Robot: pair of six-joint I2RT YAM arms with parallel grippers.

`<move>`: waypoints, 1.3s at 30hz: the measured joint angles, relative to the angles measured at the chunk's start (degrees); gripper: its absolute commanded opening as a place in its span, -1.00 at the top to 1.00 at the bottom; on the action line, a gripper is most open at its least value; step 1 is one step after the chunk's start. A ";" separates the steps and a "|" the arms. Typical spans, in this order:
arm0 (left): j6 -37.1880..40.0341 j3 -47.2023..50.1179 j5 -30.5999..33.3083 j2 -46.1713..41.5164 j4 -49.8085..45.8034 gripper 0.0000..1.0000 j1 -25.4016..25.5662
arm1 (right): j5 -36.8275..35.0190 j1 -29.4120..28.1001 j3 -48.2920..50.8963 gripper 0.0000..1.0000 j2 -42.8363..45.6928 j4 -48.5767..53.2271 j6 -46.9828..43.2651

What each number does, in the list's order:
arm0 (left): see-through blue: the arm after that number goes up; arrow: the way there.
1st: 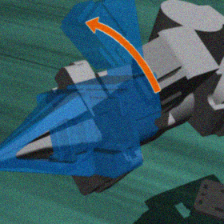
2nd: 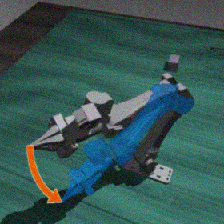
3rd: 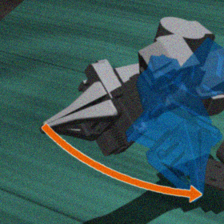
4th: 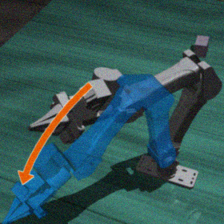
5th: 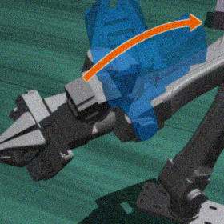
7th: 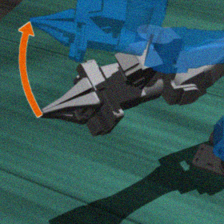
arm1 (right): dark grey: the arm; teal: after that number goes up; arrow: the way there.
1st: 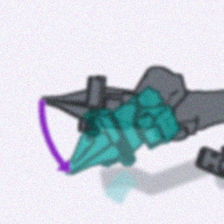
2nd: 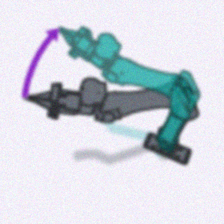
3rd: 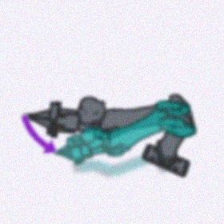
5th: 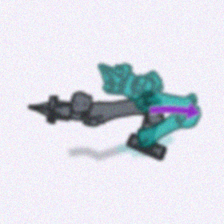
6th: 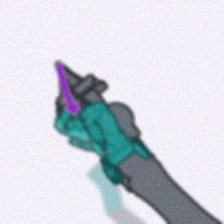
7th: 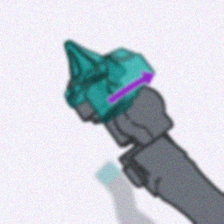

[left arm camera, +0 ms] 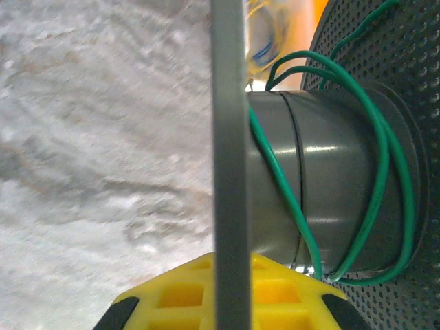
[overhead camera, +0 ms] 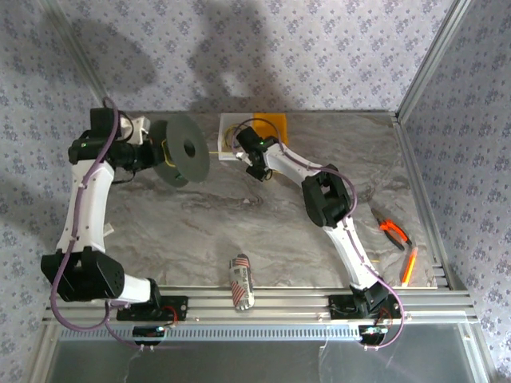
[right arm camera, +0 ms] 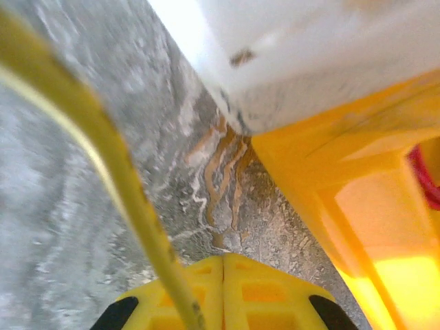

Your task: Wrap the cables

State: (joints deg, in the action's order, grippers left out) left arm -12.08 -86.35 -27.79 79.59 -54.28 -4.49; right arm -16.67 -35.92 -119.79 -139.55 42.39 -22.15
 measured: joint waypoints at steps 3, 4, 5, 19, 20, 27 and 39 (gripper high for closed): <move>-4.74 -0.94 -2.75 0.52 3.10 1.00 -1.29 | -0.50 -1.18 1.66 1.00 2.19 -1.14 1.29; -6.23 -1.55 -3.19 1.01 3.96 1.00 -1.57 | -0.74 -1.60 2.27 1.00 2.89 -1.42 1.81; -7.52 -2.32 -3.45 1.57 4.50 1.00 -1.75 | -1.05 -1.90 2.71 1.00 3.37 -1.55 2.12; -16.39 -6.12 10.84 7.48 13.79 1.00 3.72 | -9.18 -8.63 5.68 1.00 8.94 1.25 6.10; -15.47 -7.82 13.38 8.63 13.49 1.00 5.01 | -9.84 -9.18 5.68 1.00 9.51 1.88 6.05; -9.70 -17.07 30.01 16.35 9.92 1.00 12.96 | -14.78 -13.25 4.83 1.00 14.53 5.49 2.58; -4.37 -17.66 37.90 21.62 4.63 1.00 17.25 | -18.10 -15.61 -4.17 1.00 17.75 6.56 -6.16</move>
State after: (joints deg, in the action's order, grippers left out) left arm -16.45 -104.01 10.11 101.21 -49.65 12.75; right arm -34.76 -51.53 -123.96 -121.80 48.95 -28.32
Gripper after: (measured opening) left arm 0.095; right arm 0.076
